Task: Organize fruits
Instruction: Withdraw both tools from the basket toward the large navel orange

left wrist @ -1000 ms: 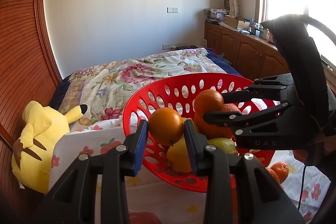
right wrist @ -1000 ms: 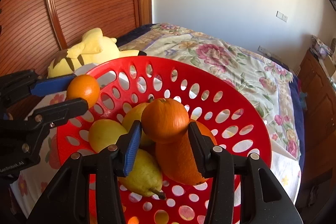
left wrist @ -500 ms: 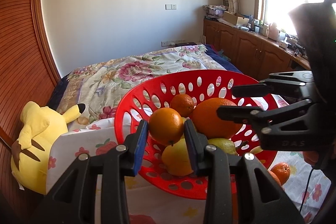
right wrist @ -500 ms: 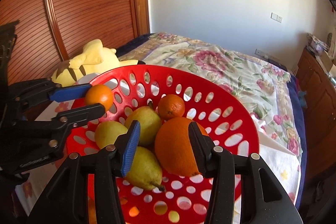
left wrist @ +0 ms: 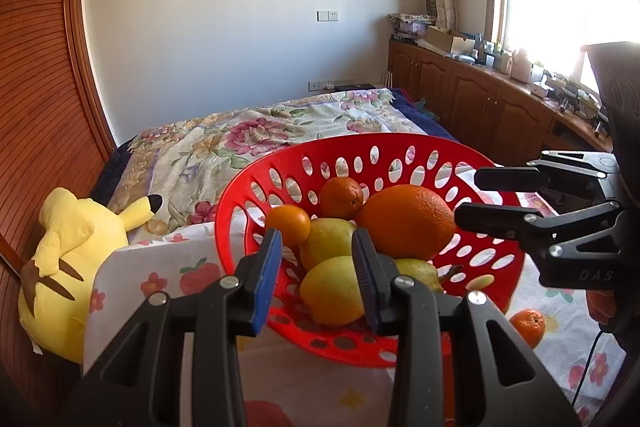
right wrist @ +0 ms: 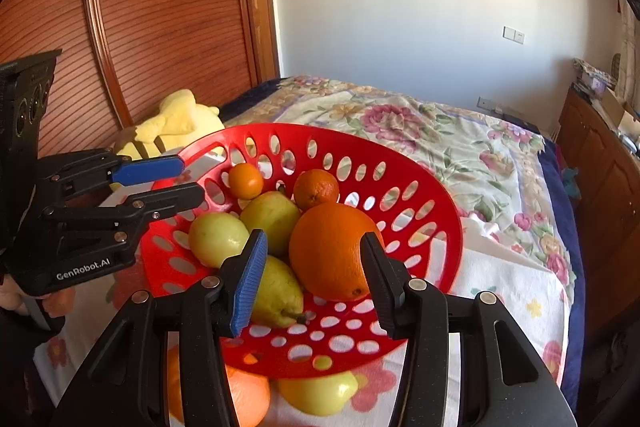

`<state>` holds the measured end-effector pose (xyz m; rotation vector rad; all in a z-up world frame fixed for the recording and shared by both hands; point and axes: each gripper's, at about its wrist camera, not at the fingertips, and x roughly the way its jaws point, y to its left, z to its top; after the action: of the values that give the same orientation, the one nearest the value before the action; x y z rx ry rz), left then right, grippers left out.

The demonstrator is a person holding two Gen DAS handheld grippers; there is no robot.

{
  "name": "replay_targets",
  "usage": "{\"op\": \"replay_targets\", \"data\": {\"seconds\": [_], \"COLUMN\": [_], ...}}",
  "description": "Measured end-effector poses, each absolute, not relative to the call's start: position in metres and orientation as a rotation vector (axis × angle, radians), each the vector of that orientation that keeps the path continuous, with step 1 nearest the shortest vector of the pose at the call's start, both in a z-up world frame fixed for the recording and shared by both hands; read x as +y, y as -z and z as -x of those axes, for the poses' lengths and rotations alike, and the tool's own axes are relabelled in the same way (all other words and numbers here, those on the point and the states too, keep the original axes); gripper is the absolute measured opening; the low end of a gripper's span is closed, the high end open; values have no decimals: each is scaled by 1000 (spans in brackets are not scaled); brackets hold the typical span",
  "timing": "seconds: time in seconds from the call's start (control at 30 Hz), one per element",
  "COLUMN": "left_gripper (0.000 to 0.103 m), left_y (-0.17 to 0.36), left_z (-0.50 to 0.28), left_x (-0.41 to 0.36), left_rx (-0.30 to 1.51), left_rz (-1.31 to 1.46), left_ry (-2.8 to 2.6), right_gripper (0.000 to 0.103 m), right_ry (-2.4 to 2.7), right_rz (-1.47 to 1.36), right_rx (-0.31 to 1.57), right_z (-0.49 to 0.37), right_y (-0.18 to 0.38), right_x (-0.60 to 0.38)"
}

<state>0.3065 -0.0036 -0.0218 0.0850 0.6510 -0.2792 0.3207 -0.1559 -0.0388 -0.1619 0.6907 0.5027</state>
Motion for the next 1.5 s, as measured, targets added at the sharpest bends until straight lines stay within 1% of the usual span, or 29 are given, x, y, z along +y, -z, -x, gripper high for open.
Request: {"op": "replay_targets", "data": {"seconds": [0.3, 0.57, 1.03, 1.4, 1.5], "left_gripper": [41, 46, 46, 46, 46], "left_y": [18, 15, 51, 69, 73], "left_z": [-265, -227, -177, -163, -159], "left_x": [4, 0, -6, -19, -20], "left_rx": [629, 613, 667, 677, 676], "left_rz": [-64, -65, -45, -61, -60], "left_ry": [288, 306, 308, 302, 301], "right_gripper": [52, 57, 58, 58, 61], "right_ry": [-480, -456, -415, -417, -424], "right_rz": [124, 100, 63, 43, 45], "right_rx": [654, 649, 658, 673, 676], "right_z": [-280, -243, -200, -185, -181], "right_y": [32, 35, 51, 62, 65], "right_x": [-176, -189, -200, -199, -194]}}
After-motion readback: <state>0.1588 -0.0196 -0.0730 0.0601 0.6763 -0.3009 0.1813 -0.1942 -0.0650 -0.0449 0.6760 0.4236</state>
